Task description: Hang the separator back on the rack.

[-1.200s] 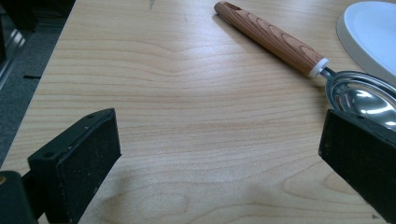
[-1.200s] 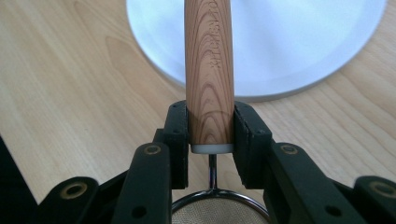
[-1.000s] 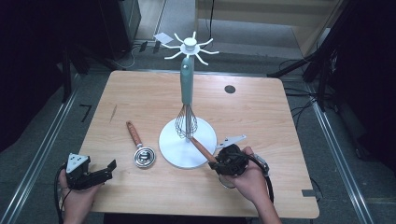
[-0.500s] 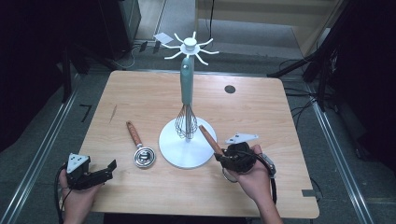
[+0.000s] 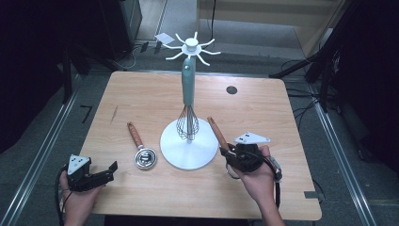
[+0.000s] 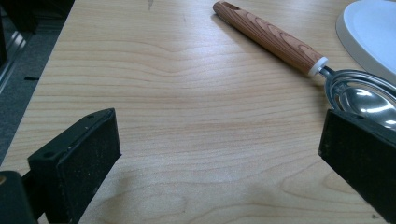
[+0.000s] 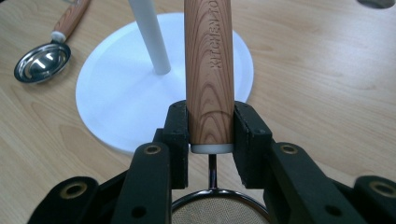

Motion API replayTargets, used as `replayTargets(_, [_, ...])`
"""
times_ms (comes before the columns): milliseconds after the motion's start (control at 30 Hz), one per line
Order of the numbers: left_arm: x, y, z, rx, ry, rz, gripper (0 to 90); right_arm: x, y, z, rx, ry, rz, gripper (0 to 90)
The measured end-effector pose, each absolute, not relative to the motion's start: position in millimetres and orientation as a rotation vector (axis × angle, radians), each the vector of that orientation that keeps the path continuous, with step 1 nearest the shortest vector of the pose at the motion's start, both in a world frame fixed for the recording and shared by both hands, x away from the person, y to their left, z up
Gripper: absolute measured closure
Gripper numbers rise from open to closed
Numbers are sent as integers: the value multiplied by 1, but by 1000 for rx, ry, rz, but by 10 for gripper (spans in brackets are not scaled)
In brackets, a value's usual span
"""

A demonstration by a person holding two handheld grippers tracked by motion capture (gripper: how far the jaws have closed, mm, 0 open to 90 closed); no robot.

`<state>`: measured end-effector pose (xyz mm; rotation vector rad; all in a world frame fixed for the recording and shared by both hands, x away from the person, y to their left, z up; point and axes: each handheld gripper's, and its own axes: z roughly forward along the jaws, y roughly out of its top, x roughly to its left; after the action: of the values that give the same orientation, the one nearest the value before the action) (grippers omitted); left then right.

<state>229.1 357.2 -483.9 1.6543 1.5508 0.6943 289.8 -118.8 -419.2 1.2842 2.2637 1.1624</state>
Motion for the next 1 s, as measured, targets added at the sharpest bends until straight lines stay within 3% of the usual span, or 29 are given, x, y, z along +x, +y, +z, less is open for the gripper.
replayTargets(1000, [229, 358, -484, 1636, 1568, 699, 0, 270, -119, -396, 1189, 2028, 1394, 707])
